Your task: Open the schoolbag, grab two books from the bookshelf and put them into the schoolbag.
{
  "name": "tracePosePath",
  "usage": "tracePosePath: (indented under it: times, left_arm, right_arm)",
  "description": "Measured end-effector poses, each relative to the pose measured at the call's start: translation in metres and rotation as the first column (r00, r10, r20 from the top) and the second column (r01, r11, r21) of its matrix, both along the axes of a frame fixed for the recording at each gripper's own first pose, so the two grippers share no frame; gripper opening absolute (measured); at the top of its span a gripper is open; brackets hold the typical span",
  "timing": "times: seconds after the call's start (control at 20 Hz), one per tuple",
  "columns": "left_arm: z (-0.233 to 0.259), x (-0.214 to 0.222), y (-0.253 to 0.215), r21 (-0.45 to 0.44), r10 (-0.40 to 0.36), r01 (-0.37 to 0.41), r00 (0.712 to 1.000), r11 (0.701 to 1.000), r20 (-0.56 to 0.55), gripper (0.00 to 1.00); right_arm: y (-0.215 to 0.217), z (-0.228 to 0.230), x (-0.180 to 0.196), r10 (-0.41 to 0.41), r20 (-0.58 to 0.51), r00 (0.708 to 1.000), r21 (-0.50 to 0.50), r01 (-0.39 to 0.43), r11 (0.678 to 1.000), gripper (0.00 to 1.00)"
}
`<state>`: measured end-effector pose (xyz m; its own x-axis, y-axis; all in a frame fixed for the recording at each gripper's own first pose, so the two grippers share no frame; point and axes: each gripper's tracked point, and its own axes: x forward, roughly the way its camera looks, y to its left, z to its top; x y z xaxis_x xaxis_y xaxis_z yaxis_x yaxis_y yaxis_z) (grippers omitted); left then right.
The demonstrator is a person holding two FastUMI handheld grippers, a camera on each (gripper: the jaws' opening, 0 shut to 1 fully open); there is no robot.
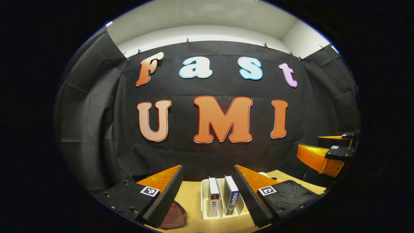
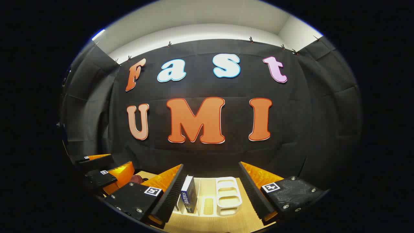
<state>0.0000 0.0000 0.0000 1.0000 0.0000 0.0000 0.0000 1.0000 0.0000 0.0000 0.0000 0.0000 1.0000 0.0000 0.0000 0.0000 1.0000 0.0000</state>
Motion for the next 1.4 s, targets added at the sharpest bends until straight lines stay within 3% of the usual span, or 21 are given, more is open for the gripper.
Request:
tracePosePath:
  times: [0.15, 0.25, 0.65, 1.15, 1.2, 1.4]
  left_arm:
    - [-0.001, -0.001, -0.003, 0.005, 0.003, -0.003, 1.0, 1.0, -0.008, 0.95]
    - [-0.002, -0.007, -0.011, -0.005, -0.005, 0.005, 1.0, 1.0, -0.011, 0.95]
    - [-0.007, -0.007, -0.003, 0.005, 0.014, -0.014, 1.0, 1.0, -0.017, 0.99]
    - [-0.014, -0.008, 0.003, 0.018, 0.028, -0.028, 0.999, 0.999, -0.028, 0.95]
    - [-0.016, -0.008, 0.005, 0.02, 0.034, -0.033, 0.999, 0.999, -0.029, 0.95]
    - [-0.003, -0.014, 0.014, 0.015, 0.048, -0.048, 0.999, 0.999, 0.018, 0.96]
  right_arm:
    - [0.0, -0.003, -0.001, 0.016, -0.015, 1.0, -0.01, -0.016, 1.0, 1.0]
    - [0.002, -0.004, -0.001, 0.024, -0.019, 1.0, -0.005, -0.025, 1.0, 0.96]
    - [0.012, -0.005, -0.001, 0.031, -0.017, 0.999, -0.009, -0.031, 0.999, 0.96]
    - [0.014, -0.007, -0.004, 0.025, -0.027, 0.999, -0.019, -0.025, 1.0, 0.96]
    - [0.015, -0.007, -0.005, 0.027, -0.026, 0.999, -0.017, -0.027, 0.999, 1.0]
    - [0.019, -0.005, -0.004, 0.029, -0.022, 0.999, -0.011, -0.029, 1.0, 0.96]
